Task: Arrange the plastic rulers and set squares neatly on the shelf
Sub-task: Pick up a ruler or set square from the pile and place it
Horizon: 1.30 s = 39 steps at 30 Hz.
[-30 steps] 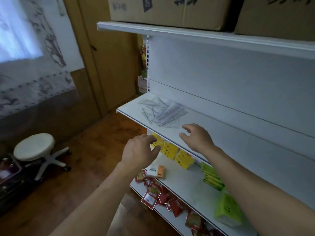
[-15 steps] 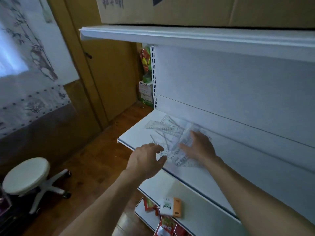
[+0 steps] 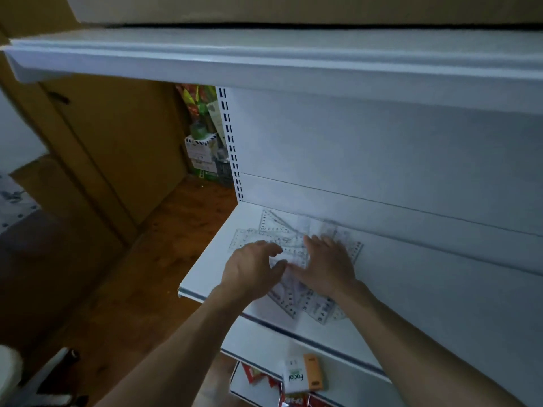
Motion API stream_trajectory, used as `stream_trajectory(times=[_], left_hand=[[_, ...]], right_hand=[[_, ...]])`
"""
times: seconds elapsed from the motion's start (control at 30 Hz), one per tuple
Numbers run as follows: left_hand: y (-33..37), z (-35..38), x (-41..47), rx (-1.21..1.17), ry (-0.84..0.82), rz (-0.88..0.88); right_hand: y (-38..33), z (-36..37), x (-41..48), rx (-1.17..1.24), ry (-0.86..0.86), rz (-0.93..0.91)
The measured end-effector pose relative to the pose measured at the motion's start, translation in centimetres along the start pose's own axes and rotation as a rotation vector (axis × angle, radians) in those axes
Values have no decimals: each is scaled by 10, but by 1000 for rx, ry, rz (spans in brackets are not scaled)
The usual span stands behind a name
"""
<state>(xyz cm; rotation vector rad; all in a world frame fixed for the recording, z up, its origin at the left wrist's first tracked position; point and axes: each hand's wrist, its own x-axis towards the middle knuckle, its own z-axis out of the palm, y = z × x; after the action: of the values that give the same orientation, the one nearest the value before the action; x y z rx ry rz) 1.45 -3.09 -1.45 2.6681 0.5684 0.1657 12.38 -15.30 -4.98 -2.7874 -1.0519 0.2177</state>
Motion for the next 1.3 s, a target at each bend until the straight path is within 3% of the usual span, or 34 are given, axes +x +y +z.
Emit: stream_trajectory(times=[0.37, 0.6, 0.93, 1.17, 1.3], left_hand=[[-41, -8, 29, -71, -39, 164], [-58, -16, 30, -131, -73, 199], [-61, -24, 32, -187, -111, 240], [-49, -34, 34, -434, -217, 192], [-37, -43, 33, -795, -264, 84]], right_hand=[[-19, -10, 7, 211, 74, 199], [-16, -23, 9, 619, 193, 355], [-15, -51, -3, 733, 340, 495], [-21, -68, -19, 1018, 427, 431], [-35, -73, -30, 1081, 379, 335]])
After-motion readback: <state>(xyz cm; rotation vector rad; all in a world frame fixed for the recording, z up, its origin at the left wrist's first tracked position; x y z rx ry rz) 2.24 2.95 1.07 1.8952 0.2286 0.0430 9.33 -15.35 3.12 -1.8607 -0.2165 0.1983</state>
